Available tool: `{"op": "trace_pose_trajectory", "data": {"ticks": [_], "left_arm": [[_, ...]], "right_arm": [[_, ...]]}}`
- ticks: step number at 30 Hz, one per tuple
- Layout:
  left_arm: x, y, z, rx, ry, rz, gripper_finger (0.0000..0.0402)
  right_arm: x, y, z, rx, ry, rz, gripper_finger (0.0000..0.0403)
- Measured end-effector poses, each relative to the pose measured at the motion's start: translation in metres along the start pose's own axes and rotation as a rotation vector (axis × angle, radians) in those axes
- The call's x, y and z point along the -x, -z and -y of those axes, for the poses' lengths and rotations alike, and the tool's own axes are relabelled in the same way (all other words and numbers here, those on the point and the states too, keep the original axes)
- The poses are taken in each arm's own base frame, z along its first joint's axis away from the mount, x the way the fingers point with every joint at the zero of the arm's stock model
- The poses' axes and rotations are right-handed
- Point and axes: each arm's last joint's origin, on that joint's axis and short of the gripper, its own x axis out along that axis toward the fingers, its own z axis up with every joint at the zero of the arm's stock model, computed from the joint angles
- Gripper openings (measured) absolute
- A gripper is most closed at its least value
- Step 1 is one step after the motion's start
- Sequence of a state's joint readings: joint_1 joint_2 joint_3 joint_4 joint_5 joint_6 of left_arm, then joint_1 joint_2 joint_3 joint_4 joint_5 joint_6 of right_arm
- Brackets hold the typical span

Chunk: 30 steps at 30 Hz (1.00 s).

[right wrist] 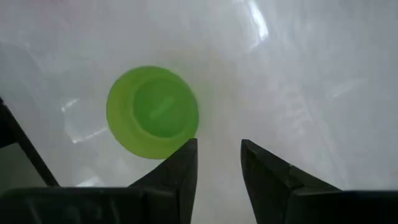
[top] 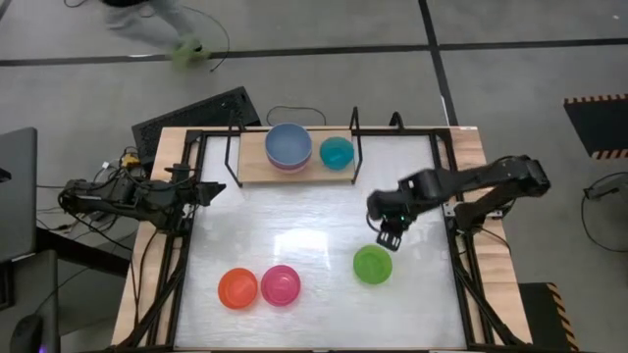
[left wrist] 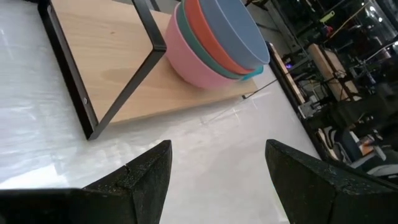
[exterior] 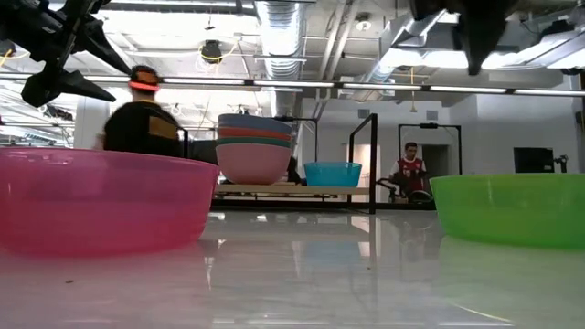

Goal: Place and stack bowls onto a shelf
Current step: Stack the green bowl on top of the light blue bowl on the shelf

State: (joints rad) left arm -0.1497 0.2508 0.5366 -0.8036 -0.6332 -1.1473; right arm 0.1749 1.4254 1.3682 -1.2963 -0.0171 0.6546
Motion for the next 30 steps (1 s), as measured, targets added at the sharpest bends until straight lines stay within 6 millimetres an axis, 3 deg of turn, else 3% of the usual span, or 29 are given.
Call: {"op": "trace_pose_trajectory", "data": {"ticks": [8, 12, 25, 28, 30], "left_arm": [[0.0, 0.0, 0.0, 0.007, 0.0, 0.0, 0.0245], [0.0, 0.0, 0.0, 0.014, 0.0, 0.0, 0.0245], [0.0, 0.0, -0.001, 0.01, -0.009, -0.002, 0.0245], [0.0, 0.0, -0.001, 0.017, -0.011, -0.003, 0.0245], [0.0, 0.0, -0.001, 0.018, -0.011, -0.003, 0.0245]], "right_arm": [[-0.048, 0.021, -0.018, 0.028, 0.006, 0.039, 0.0234], [-0.081, 0.021, -0.015, 0.019, 0.015, 0.017, 0.0248], [-0.154, 0.011, -0.013, 0.095, 0.015, -0.1, 0.0246], [-0.164, 0.01, -0.014, 0.112, 0.031, -0.124, 0.0216], [-0.17, 0.01, -0.015, 0.132, 0.038, -0.138, 0.0176]]}}
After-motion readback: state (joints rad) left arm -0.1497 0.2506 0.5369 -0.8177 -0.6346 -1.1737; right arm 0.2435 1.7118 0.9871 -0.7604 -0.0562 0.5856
